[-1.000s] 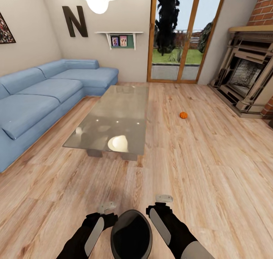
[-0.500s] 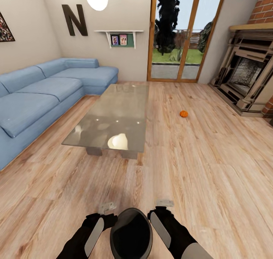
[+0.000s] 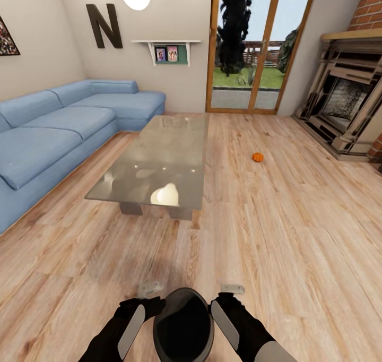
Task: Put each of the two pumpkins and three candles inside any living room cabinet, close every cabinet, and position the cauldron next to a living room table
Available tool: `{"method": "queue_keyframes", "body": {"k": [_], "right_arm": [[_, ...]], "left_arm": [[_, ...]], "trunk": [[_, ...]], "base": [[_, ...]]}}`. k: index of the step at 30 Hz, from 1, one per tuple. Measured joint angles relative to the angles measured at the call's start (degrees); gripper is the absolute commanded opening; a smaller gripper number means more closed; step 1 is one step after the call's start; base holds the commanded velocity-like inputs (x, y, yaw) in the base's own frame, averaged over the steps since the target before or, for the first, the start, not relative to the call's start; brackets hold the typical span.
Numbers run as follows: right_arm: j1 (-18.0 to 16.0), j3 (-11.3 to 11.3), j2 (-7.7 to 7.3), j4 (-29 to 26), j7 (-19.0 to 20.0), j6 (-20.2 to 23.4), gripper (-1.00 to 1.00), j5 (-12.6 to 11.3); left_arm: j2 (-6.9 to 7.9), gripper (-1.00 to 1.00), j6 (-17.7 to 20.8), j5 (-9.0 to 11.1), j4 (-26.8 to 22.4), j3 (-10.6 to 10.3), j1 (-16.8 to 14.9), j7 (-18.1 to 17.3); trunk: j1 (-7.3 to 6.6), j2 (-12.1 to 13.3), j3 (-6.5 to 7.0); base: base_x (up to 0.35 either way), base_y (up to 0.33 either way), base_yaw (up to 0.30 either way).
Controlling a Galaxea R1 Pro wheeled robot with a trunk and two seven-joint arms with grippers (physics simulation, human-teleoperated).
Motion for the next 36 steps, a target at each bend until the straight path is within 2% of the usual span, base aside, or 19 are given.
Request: {"method": "queue_keyframes", "body": {"k": [8,15,21,26,31,36], "right_arm": [[0.0,0.0,0.0,0.0,0.4,0.1,1.0,0.0],[0.0,0.1,0.0,0.1,7.5,0.0,1.0,0.3],[0.0,0.1,0.0,0.1,8.1,-0.3,1.0,0.6],[0.0,0.1,0.0,0.1,8.1,-0.3,1.0,0.7],[0.0,0.1,0.0,0.2,8.1,-0.5,1.0,0.7],[0.0,0.1,0.0,0.2,8.1,-0.6,1.0,0.7]], "left_arm": [[0.6,1.0,-0.1,-0.3,0.0,-0.3,0.0,-1.9],[0.62,1.0,-0.1,-0.3,0.0,-0.6,0.0,-2.0],[0.62,1.0,-1.6,-0.3,0.4,-0.6,0.0,-2.0],[0.61,1.0,-4.0,-0.3,4.2,-0.5,0.0,-2.1],[0.68,1.0,-5.3,-0.3,5.1,-0.5,0.0,-2.3],[0.79,1.0,-5.5,-0.5,5.2,-0.5,0.0,-7.7]], "trunk": [[1.76,-3.2,-1.44],[3.3,-6.0,-2.69],[4.61,-8.4,-3.77],[5.71,-10.4,-4.67],[6.81,-12.4,-5.57],[7.91,-14.4,-6.46]], "base": [[0.0,0.0,0.0],[0.0,0.0,0.0],[0.0,0.0,0.0],[0.0,0.0,0.0],[0.0,0.0,0.0],[0.0,0.0,0.0]]}}
